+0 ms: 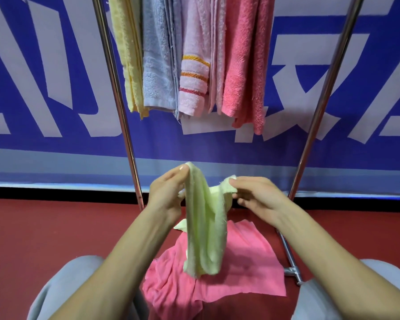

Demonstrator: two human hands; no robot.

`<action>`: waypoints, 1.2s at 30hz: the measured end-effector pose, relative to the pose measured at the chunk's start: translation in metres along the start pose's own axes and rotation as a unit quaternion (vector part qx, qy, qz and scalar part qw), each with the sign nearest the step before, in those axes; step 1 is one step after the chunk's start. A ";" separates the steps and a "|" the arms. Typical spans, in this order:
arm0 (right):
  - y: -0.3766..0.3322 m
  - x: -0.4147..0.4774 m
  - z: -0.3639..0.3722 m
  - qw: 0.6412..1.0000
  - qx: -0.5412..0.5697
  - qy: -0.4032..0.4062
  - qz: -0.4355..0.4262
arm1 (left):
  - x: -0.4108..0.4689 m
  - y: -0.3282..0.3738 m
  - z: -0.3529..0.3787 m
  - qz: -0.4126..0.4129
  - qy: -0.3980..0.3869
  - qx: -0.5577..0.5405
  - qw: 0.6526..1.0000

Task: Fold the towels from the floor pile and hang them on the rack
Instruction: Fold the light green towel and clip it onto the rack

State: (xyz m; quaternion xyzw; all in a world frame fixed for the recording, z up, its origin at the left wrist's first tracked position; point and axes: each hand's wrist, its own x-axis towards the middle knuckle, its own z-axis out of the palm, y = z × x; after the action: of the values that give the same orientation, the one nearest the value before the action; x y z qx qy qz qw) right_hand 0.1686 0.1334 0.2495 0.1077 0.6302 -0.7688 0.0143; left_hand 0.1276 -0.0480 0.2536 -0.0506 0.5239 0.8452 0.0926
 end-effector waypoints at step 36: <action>0.000 -0.010 0.009 0.900 -0.340 0.052 -0.267 | -0.010 -0.020 0.012 0.078 -0.062 0.165 0.981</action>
State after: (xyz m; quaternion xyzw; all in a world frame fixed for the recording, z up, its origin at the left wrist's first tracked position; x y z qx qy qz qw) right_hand 0.1774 0.1239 0.2533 -0.0362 0.8584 -0.4755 -0.1891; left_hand 0.1420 -0.0291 0.2433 0.0588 0.6520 0.7531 0.0658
